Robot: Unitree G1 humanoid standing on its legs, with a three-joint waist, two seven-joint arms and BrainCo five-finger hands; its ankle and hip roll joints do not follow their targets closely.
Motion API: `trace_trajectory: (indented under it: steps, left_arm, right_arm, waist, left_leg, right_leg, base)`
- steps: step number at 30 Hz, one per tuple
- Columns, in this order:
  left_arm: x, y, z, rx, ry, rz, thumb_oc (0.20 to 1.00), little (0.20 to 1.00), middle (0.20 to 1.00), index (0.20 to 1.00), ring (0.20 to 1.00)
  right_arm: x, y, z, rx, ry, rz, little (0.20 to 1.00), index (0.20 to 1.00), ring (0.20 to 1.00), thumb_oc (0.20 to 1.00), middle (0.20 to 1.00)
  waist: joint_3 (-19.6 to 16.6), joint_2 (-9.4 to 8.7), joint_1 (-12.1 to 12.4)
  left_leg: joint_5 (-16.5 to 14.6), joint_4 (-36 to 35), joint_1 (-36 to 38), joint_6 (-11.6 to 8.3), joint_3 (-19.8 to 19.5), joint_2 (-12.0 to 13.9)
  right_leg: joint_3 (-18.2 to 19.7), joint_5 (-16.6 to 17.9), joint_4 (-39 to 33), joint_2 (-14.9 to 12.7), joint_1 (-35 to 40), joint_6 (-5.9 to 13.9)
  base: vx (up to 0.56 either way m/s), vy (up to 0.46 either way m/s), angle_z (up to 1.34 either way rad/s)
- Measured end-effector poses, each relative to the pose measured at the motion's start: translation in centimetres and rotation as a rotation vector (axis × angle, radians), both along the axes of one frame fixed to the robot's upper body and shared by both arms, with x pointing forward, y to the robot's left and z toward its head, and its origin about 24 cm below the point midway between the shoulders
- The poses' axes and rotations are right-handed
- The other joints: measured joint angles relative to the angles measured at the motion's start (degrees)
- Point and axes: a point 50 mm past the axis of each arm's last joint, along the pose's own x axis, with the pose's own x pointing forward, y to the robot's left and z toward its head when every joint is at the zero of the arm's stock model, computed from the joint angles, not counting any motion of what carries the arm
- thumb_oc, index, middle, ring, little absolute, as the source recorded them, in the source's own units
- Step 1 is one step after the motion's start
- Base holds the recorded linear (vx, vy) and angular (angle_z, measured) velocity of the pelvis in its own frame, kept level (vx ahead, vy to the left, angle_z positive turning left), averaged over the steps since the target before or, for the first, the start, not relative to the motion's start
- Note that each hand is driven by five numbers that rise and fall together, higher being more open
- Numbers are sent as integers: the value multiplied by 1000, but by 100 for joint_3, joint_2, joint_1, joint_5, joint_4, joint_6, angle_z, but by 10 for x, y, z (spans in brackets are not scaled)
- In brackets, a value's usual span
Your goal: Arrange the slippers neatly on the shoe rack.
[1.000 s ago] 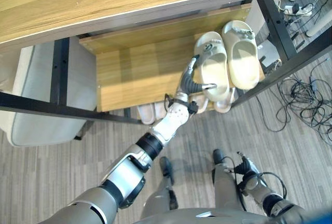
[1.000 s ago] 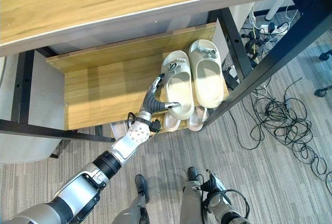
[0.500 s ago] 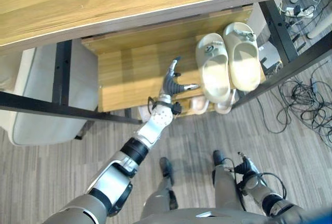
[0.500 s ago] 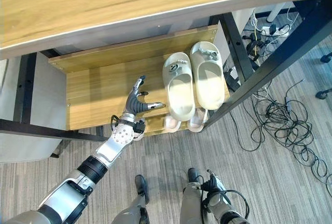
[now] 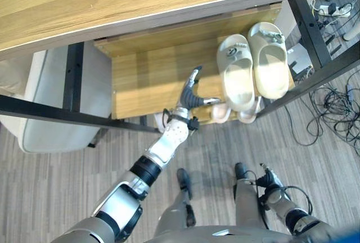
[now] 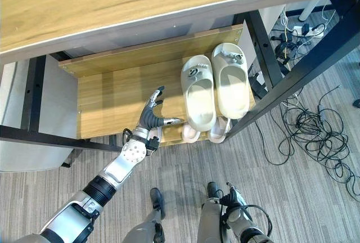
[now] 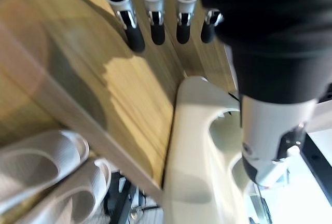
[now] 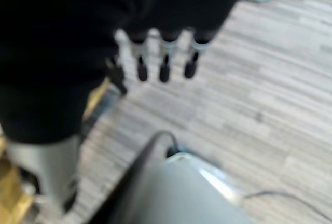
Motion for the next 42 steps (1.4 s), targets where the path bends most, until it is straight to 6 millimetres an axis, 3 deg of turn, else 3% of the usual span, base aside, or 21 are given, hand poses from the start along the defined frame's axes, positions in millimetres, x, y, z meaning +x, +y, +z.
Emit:
trace_trajectory:
  steps: [15, 42]
  left_arm:
    - [-13, -23, -5, -95, 70, -139, 1000, 1000, 1000, 1000, 1000]
    - [-18, -36, -7, -122, 109, -224, 1000, 1000, 1000, 1000, 1000]
  right_arm:
    - [1, 0, 0, 0, 3, -4, 1000, 1000, 1000, 1000, 1000]
    - [2, 3, 0, 3, 2, 3, 1000, 1000, 1000, 1000, 1000]
  waist:
    - [6, 7, 54]
    - [38, -44, -11]
  left_leg:
    - [0, 0, 39, 0, -10, -8]
    - [0, 0, 89, 0, -55, -2]
  right_leg:
    - [5, -31, 77, -6, -10, -5]
    - [-28, -32, 71, -4, 72, -4]
  base:
    - [-7, -3, 0]
    - [0, -1, 0]
